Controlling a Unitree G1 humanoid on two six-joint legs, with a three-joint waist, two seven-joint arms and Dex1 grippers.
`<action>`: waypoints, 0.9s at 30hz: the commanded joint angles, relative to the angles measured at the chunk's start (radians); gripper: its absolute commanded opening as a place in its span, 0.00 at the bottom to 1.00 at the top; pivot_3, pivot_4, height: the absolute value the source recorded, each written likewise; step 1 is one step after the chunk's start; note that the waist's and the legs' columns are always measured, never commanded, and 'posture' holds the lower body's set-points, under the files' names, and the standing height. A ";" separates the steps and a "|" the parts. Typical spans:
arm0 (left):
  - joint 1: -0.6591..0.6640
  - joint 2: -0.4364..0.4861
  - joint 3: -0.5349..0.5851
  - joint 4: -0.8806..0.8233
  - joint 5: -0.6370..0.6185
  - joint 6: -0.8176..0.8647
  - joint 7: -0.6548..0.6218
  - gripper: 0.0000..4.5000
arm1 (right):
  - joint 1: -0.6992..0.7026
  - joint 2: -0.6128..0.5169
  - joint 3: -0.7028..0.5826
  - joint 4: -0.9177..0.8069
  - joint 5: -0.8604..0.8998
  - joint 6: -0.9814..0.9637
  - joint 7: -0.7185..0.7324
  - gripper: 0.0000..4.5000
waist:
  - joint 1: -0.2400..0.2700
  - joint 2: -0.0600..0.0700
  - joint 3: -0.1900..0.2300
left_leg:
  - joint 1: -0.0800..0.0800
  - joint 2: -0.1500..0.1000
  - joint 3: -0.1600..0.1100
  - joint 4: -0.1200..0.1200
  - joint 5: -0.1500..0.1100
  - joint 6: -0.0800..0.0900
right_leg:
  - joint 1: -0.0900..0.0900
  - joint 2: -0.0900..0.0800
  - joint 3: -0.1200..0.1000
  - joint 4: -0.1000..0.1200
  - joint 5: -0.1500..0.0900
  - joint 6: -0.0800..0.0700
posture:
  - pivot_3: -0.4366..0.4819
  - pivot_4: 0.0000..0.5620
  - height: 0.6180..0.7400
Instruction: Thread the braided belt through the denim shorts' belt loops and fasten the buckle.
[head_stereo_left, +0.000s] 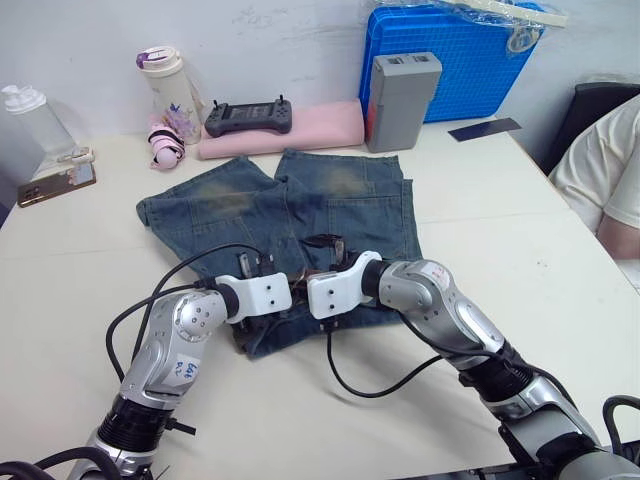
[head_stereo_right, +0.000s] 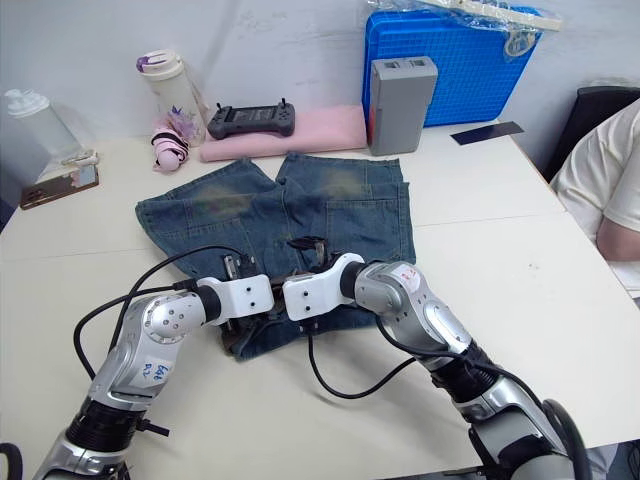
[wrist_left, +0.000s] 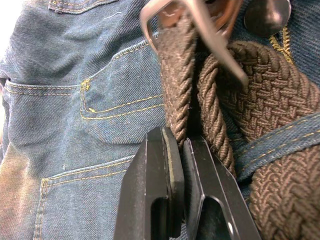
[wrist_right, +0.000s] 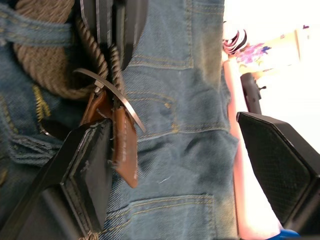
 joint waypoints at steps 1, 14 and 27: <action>0.037 -0.016 -0.074 0.020 -0.023 0.011 -0.019 0.00 | 0.009 0.006 -0.002 -0.031 0.004 -0.008 0.003 0.92 | 0.000 0.000 0.000 | 0.000 0.000 0.000 0.000 0.000 0.000 | 0.000 0.000 0.000 0.000 0.000 0.000 | 0.48 0.27 0.47; 0.049 -0.033 -0.041 -0.006 -0.066 0.018 0.002 0.00 | 0.041 0.034 0.014 -0.017 -0.008 0.013 0.010 0.01 | -0.002 0.000 0.000 | 0.000 0.000 0.000 -0.001 0.000 0.000 | 0.000 0.000 0.000 -0.001 0.000 0.000 | 0.48 0.27 0.47; 0.102 -0.030 0.422 -0.186 -0.674 0.481 -0.211 0.54 | 0.054 0.062 0.007 -0.008 -0.023 0.034 -0.016 0.00 | -0.027 -0.001 0.003 | -0.001 0.003 0.000 -0.002 0.000 -0.001 | -0.001 0.002 -0.001 -0.003 0.000 0.000 | 0.48 0.27 0.47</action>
